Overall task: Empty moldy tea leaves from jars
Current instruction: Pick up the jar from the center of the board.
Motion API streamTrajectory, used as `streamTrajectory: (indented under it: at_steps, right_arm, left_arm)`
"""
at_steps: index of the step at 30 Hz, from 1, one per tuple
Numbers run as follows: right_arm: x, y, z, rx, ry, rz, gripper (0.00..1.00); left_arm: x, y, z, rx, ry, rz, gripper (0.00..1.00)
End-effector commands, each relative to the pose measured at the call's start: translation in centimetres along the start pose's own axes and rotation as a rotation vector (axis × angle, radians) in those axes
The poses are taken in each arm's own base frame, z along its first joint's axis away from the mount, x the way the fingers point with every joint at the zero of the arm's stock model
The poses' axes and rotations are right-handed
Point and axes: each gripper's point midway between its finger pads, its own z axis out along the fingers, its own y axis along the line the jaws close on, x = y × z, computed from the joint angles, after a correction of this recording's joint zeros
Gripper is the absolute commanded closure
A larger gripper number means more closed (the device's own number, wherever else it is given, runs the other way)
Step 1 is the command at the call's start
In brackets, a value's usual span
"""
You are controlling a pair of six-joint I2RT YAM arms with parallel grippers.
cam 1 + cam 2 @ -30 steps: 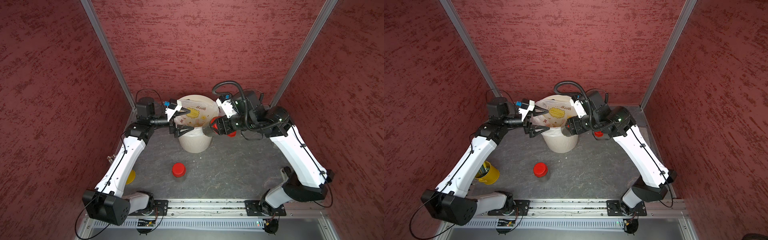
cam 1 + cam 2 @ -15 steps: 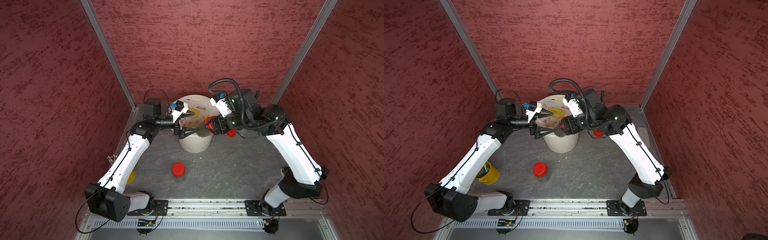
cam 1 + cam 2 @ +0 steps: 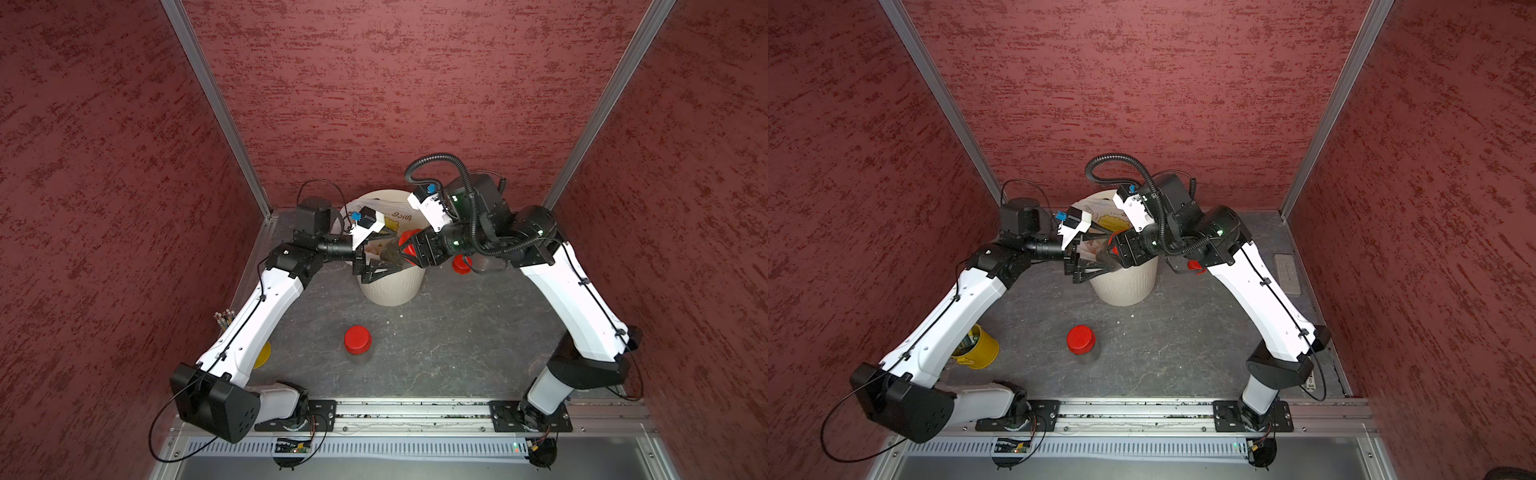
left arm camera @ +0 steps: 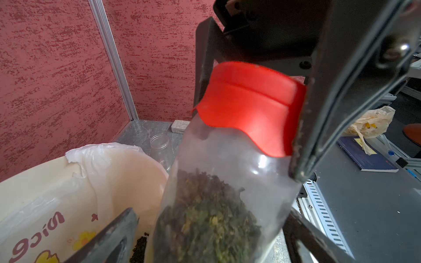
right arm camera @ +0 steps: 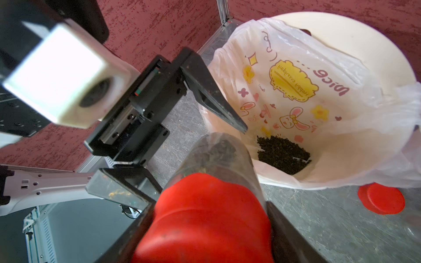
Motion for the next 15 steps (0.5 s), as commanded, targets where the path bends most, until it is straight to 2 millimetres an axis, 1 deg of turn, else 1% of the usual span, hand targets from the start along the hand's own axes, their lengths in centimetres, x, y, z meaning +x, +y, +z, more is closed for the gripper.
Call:
streamTrajectory:
  at_steps: [1,9,15]
  right_arm:
    - [-1.92,1.56,-1.01,-0.057,-0.079,-0.038,0.69]
    - [-2.17,1.63,-1.19,-0.058,-0.089,-0.043,0.70]
    - [-2.22,1.75,-0.97,-0.067,-0.088,-0.044,0.71]
  left_arm:
    - [-0.55,-0.87,-0.06,0.030,-0.013,0.024,0.02]
    - [-0.15,-0.99,0.20,0.039,-0.009,0.017,0.10]
    - [-0.09,-1.09,0.36,0.048,-0.010,0.018,0.12]
